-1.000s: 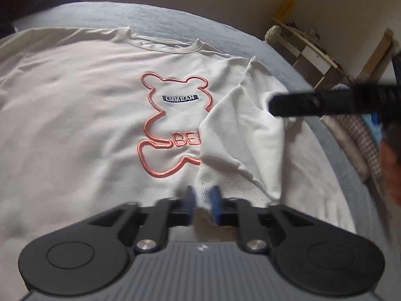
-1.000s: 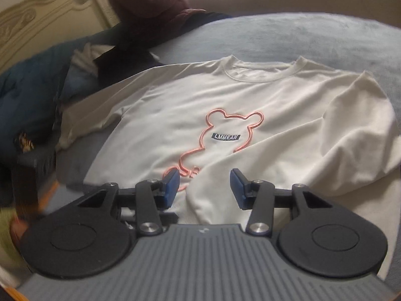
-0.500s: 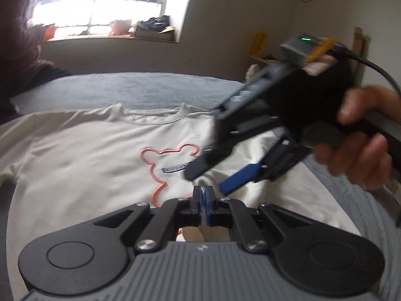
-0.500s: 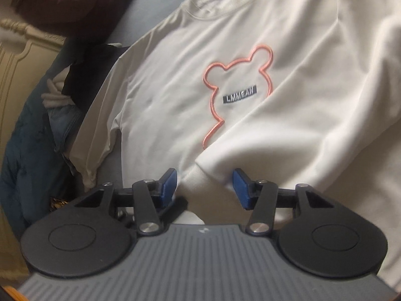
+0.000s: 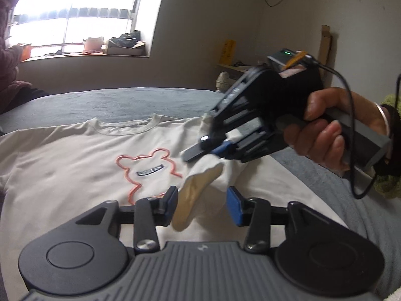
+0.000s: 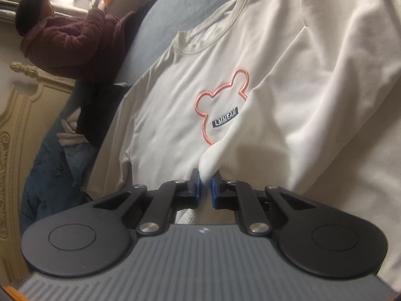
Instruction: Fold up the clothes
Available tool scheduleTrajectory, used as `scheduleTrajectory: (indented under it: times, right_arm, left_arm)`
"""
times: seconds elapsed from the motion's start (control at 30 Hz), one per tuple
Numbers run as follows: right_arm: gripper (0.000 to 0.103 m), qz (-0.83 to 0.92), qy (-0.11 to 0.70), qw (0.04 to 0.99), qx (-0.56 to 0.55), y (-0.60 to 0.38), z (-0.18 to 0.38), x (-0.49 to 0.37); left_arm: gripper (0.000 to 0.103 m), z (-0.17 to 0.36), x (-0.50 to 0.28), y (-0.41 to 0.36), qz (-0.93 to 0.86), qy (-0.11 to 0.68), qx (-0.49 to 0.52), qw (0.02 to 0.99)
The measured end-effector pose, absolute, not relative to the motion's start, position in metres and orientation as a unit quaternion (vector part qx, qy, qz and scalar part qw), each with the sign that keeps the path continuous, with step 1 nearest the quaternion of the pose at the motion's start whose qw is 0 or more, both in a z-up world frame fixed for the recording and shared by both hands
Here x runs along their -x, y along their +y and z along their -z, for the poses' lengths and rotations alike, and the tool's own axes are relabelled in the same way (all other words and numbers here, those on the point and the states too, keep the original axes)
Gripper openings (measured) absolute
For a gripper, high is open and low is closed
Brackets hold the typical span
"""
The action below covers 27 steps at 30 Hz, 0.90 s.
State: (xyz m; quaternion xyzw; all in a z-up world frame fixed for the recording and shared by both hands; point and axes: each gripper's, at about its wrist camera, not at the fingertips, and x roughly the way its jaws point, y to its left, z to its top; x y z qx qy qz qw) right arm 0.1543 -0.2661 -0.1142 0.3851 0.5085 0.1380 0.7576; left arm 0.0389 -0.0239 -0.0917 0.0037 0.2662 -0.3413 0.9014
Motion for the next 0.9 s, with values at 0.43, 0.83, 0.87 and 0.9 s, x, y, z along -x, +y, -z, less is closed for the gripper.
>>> scheduleTrajectory:
  times: [0.43, 0.83, 0.87, 0.9]
  right_arm:
    - [0.007, -0.144, 0.482, 0.758, -0.414, -0.277, 0.111, -0.145]
    - [0.007, -0.208, 0.477, 0.788, -0.33, -0.201, 0.059, -0.253]
    - [0.007, -0.209, 0.482, 0.786, -0.327, -0.19, 0.06, -0.267]
    - [0.007, -0.211, 0.488, 0.783, -0.322, -0.178, 0.063, -0.28]
  left_arm:
    - [0.006, 0.122, -0.08, -0.054, 0.335, 0.336, -0.001, 0.88]
    - [0.005, 0.096, -0.182, 0.053, 0.235, 0.388, 0.274, 0.848]
    - [0.005, 0.099, -0.191, 0.063, 0.225, 0.392, 0.287, 0.845]
    - [0.005, 0.103, -0.197, 0.069, 0.217, 0.395, 0.295, 0.842]
